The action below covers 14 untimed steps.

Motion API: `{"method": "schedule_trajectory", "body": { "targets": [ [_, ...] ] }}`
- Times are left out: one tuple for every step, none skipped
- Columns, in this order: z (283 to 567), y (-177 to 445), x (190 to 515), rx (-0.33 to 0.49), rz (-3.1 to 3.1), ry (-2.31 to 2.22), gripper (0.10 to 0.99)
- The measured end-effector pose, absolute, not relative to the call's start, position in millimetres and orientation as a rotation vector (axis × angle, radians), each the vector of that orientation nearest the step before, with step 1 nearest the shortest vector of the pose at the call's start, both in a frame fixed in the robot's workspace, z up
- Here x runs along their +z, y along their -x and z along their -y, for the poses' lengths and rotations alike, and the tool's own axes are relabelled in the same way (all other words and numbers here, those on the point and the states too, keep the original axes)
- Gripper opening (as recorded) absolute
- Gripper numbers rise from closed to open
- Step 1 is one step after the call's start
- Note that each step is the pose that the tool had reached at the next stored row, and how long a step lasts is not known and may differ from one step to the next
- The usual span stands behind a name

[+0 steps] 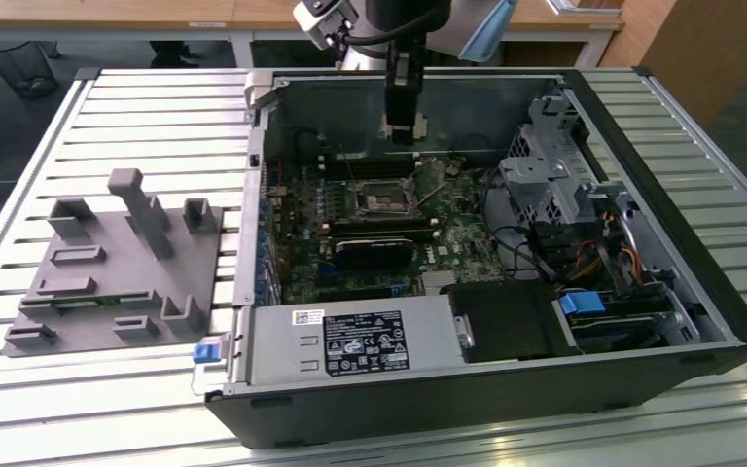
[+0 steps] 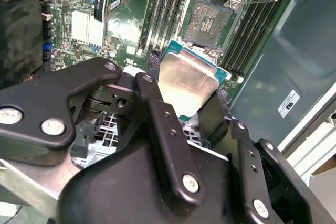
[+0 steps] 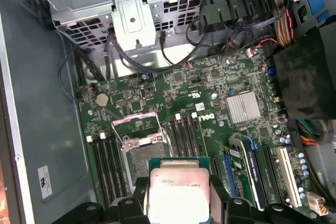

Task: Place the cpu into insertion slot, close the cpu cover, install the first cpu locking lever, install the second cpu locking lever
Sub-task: 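Place the cpu into insertion slot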

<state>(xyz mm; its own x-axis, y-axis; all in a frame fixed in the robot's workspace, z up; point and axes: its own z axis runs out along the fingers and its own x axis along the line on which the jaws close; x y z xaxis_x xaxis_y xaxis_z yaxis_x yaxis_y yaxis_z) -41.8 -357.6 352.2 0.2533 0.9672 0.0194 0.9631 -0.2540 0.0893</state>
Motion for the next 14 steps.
{"method": "schedule_trajectory", "body": {
  "targets": [
    [357.6, 41.8, 352.2, 0.108, -1.876, -2.444, 0.541],
    [357.6, 41.8, 352.2, 0.107, -1.87, -2.448, 0.541],
    [357.6, 41.8, 352.1, 0.107, -1.864, -2.452, 0.541],
    [357.6, 41.8, 352.1, 0.107, -1.858, -2.457, 0.541],
    [357.6, 41.8, 352.0, 0.107, -1.852, -2.461, 0.541],
    [357.6, 41.8, 351.9, 0.106, -1.847, -2.465, 0.541],
    [357.6, 41.8, 351.9, 0.106, -1.841, -2.469, 0.541],
    [357.6, 41.8, 351.8, 0.106, -1.835, -2.473, 0.541],
    [357.6, 41.8, 351.8, 0.106, -1.829, -2.477, 0.541],
    [357.6, 41.8, 351.7, 0.106, -1.823, -2.481, 0.541],
    [357.6, 41.8, 351.7, 0.105, -1.817, -2.486, 0.541],
    [357.6, 41.8, 351.6, 0.105, -1.812, -2.49, 0.541],
    [357.6, 41.8, 351.6, 0.105, -1.806, -2.494, 0.541],
    [357.6, 41.8, 351.5, 0.105, -1.8, -2.498, 0.541]
  ]
}}
